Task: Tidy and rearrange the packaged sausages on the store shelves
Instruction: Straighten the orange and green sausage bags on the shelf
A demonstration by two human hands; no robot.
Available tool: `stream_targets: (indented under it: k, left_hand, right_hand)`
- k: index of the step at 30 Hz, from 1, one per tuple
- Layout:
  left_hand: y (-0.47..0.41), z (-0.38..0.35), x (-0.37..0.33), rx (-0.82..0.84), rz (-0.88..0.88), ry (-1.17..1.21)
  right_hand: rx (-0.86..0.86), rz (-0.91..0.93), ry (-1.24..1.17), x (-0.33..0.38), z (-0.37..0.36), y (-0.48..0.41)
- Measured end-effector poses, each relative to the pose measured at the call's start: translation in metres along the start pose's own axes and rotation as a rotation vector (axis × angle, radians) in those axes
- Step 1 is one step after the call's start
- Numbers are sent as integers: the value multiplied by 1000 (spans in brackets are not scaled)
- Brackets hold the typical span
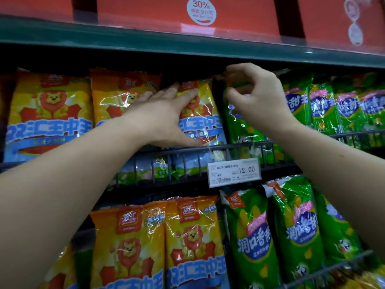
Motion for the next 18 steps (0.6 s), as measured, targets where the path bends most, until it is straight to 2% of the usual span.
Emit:
stream_targets:
  k: [5,8,11,15,18]
  left_hand:
    - [3,5,-6,33,36,38]
    - [3,7,-12,14,89,107]
    - [-2,4,-24,-47,146,72]
    - [-12,2,-57,-237,227,-34]
    - [-21,4,-86,-357,252,-25]
  right_hand:
    - [-48,-39,142,-19,44,4]
    - [61,-153,211,-35,69,6]
    - [184,-204,253,-52,86,11]
    - [156,-87,233,-75,111,11]
    - [172,59,255,-89,126,10]
Point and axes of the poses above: each hand's wrist, its own y-axis away from the middle knuckle, its own z-axis out of the back of the hand, x = y × z, the point moved 2 cm from there along -y, towards the middle knuckle, and after that the axes turned 11 degrees about -y, right-handed, at the moved point
